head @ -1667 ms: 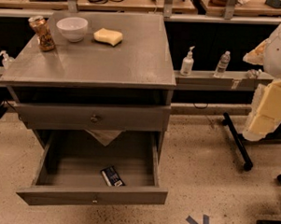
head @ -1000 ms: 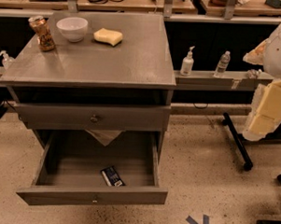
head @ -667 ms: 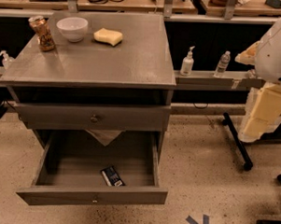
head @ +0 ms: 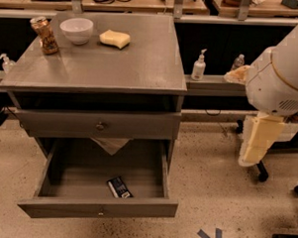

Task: Pick rxbar blueberry from middle drawer and place on counter

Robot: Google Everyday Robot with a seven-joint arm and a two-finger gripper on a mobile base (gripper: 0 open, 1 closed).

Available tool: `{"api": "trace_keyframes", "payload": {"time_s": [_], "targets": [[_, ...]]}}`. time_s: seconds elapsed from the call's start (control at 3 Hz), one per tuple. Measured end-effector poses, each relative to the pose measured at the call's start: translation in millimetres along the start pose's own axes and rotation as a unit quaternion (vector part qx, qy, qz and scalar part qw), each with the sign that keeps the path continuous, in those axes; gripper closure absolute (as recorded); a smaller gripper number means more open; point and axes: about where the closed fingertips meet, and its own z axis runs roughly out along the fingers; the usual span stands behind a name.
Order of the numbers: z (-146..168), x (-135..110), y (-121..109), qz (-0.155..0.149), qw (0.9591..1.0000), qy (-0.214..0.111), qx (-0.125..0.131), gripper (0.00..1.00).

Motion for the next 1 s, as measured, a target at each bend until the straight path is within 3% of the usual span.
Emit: {"api": "trace_keyframes", "payload": {"time_s": [0.33, 0.67, 1.0], "targets": [[-5.0, -0.4, -0.9, 0.005, 1.0000, 0.001, 0.000, 0.00], [34.6, -14.8, -2.0, -0.103, 0.9944, 0.012, -0.020, 0.00], [106.8, -31.7, -1.9, -0.230, 0.9721, 0.013, -0.044, 0.00]]}}
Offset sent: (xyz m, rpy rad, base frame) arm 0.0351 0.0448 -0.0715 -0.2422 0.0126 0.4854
